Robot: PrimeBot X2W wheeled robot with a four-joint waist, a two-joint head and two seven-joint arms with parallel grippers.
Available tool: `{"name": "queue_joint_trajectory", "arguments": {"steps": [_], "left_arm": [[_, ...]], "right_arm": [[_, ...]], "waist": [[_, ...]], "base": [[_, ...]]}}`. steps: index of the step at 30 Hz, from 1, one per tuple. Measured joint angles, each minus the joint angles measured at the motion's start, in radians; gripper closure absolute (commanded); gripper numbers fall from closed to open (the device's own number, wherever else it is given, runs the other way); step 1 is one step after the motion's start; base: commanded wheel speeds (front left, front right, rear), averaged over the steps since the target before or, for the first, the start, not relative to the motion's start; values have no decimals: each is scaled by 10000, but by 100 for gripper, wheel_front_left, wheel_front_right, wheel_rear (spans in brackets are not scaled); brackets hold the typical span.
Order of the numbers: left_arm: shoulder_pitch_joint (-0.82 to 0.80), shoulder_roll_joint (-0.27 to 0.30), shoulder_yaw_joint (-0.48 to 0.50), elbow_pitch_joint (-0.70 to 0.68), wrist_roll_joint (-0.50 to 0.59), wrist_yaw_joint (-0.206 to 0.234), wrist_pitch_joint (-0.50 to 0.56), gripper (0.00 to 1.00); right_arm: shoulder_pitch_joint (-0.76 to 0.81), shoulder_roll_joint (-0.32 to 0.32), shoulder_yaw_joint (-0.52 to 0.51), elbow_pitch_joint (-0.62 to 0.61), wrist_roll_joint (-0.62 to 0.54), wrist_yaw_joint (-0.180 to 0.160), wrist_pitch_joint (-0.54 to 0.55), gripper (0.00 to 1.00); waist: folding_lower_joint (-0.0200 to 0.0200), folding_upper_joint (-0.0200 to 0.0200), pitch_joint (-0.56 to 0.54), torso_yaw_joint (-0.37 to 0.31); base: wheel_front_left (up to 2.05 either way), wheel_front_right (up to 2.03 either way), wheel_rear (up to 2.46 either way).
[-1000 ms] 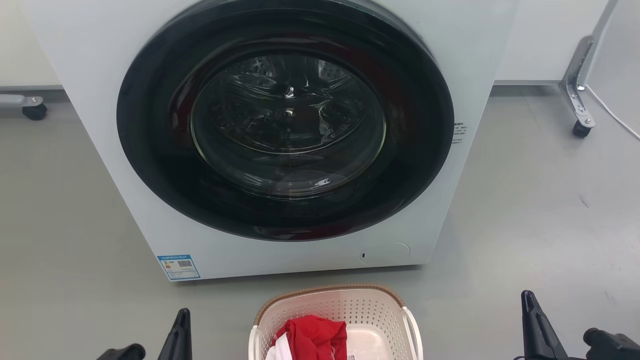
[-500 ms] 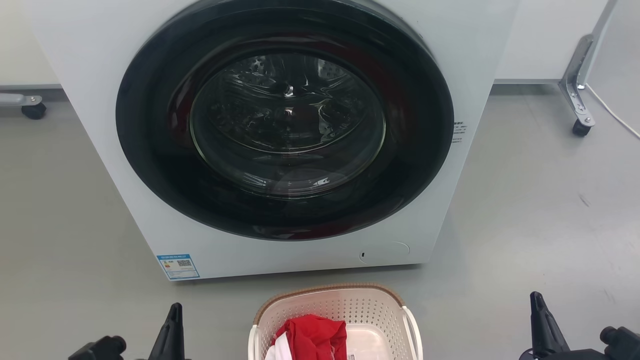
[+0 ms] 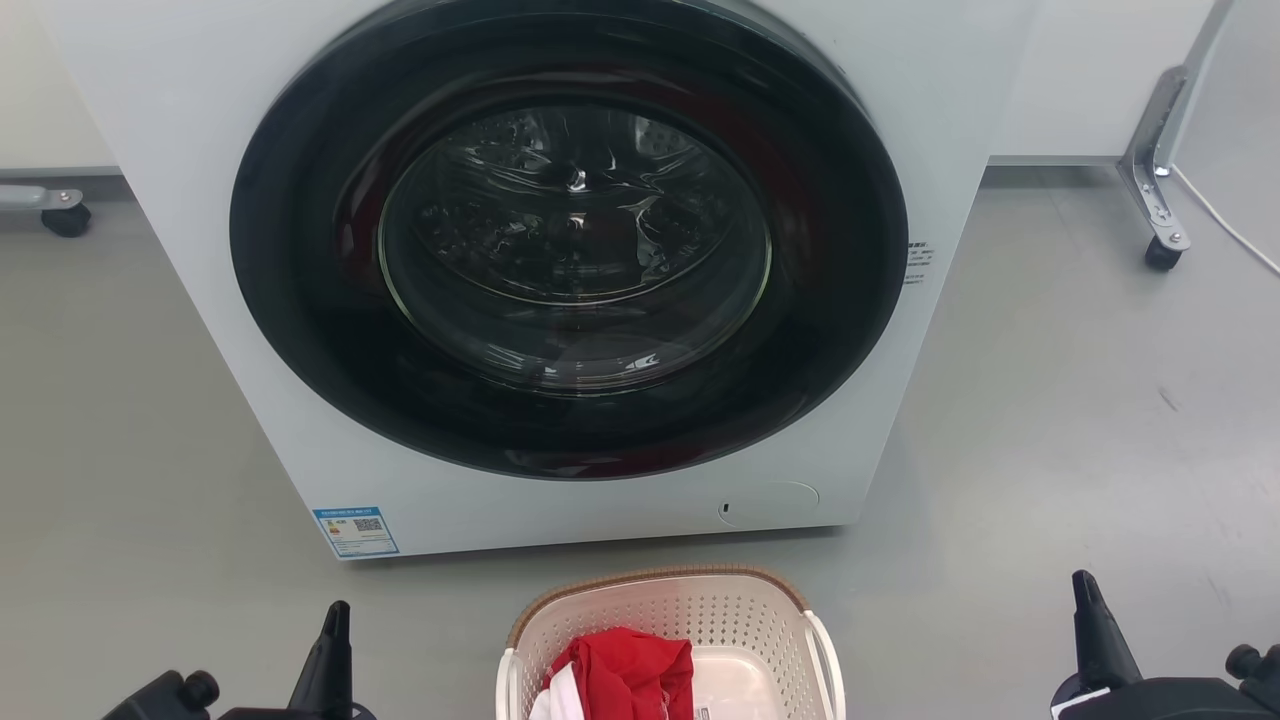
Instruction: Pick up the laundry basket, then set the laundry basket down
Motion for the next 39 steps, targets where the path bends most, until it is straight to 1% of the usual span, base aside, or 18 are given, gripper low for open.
{"name": "queue_joint_trajectory", "arguments": {"steps": [1, 12, 14, 19, 20, 23, 24, 27, 39], "left_arm": [[-6, -6, 107, 46, -320, -77, 59, 100], [-233, -81, 433, 265, -1601, -267, 345, 100], [-265, -86, 487, 314, -1791, -353, 410, 100], [-413, -174, 625, 395, -2433, -518, 535, 100], [-423, -194, 725, 439, -2773, -529, 617, 100], [-571, -230, 844, 522, -3271, -623, 713, 100], [-604, -242, 865, 543, -3396, -698, 723, 100], [-611, -276, 966, 640, -3731, -721, 844, 100], [-859, -357, 1400, 888, -5321, -1057, 1156, 100]], "right_arm": [[-77, 13, -73, 10, 234, 75, 63, 100], [-274, 150, -451, 286, 1563, 332, 422, 100], [-283, 169, -527, 330, 1856, 343, 504, 100], [-445, 230, -709, 435, 2518, 493, 683, 100], [-483, 268, -786, 466, 2754, 529, 761, 100], [-498, 334, -936, 616, 3289, 623, 884, 100], [-518, 341, -970, 633, 3409, 662, 941, 100], [-675, 366, -1081, 675, 3829, 740, 1041, 100], [-895, 522, -1532, 978, 5396, 1037, 1471, 100]], "waist": [[0, 0, 4, -1], [0, 0, 22, -7], [0, 0, 25, -8], [0, 0, 35, -11], [0, 0, 39, -13], [0, 0, 46, -15], [0, 0, 48, -16], [0, -1, 53, -17], [0, 0, 76, -24]], "base": [[0, 0, 0], [0, 0, 0], [0, 0, 0], [0, 0, 0], [0, 0, 0], [0, 0, 0], [0, 0, 0], [0, 0, 0], [0, 0, 0]]}}
